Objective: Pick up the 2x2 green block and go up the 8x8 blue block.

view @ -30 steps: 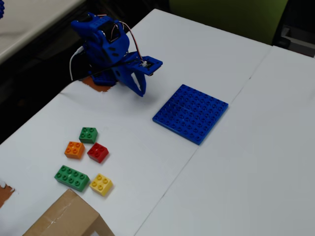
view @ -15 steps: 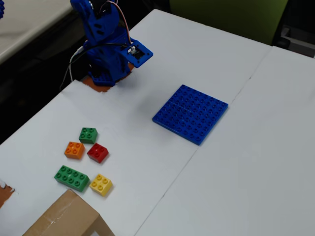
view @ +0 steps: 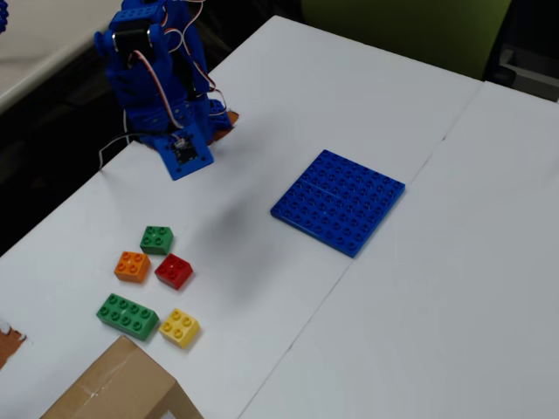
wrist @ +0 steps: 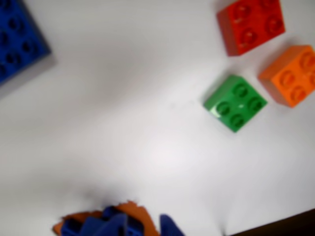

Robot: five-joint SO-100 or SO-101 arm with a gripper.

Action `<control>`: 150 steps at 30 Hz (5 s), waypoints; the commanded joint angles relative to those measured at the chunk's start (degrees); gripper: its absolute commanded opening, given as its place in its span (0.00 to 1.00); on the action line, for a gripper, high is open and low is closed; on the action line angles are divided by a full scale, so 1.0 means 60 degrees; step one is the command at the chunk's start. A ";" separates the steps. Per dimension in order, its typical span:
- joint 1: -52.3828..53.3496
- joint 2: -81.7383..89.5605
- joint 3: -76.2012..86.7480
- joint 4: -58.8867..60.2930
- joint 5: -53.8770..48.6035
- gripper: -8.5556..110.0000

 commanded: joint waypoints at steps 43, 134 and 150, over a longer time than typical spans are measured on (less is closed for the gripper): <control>0.1787 -0.4702 0.0117 -0.5889 0.1670 0.27; -0.9434 -0.5640 -0.9097 0.1055 0.3105 0.07; -0.9229 -0.5713 -0.8672 0.1055 0.3486 0.07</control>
